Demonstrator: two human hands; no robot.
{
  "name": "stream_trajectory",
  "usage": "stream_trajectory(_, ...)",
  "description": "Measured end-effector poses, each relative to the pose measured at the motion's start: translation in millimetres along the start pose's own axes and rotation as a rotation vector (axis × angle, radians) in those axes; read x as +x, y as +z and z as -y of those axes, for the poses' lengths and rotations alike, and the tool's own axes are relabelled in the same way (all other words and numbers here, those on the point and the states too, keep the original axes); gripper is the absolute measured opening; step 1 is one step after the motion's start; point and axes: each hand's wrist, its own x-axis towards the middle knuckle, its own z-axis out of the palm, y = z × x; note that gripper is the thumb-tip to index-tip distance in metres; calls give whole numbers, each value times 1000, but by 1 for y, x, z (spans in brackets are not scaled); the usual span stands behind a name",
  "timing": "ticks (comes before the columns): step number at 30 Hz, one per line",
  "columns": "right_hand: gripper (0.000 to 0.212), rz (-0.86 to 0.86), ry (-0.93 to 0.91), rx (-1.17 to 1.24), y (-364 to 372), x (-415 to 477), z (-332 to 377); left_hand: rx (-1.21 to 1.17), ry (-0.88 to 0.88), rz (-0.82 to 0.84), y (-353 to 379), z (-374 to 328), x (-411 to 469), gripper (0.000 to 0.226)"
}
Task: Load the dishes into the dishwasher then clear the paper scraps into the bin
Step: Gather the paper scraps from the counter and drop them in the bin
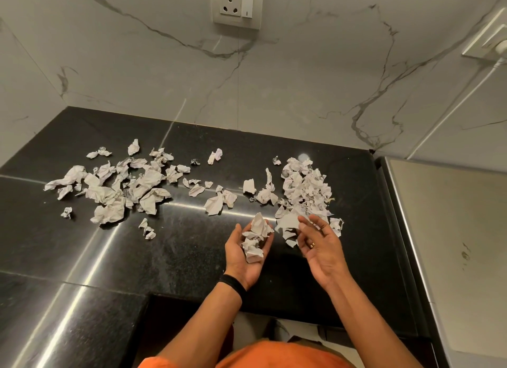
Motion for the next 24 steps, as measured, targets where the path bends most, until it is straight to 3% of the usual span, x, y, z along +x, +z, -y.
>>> stream_trajectory(3,45,81,110,129,12,-3,0,9,-16,-6,2,1,-1,47)
stream_trajectory(6,37,185,150,74,23,-9,-9,27,-41,14,2,2,-3,52)
stream_trajectory(10,24,198,29,-331,26,-11,-29,31,-66,54,0,-2,-3,67)
stream_trajectory(13,19,154,-106,-690,19,-6,-39,25,-70,68,-1,-4,-4,63)
stream_trajectory(18,14,206,-210,-930,7,1,-34,9,-87,80,2,-5,-7,61)
stream_trajectory(24,19,-59,-420,-1270,-27,20,-13,-47,-26,29,1,-6,-4,54)
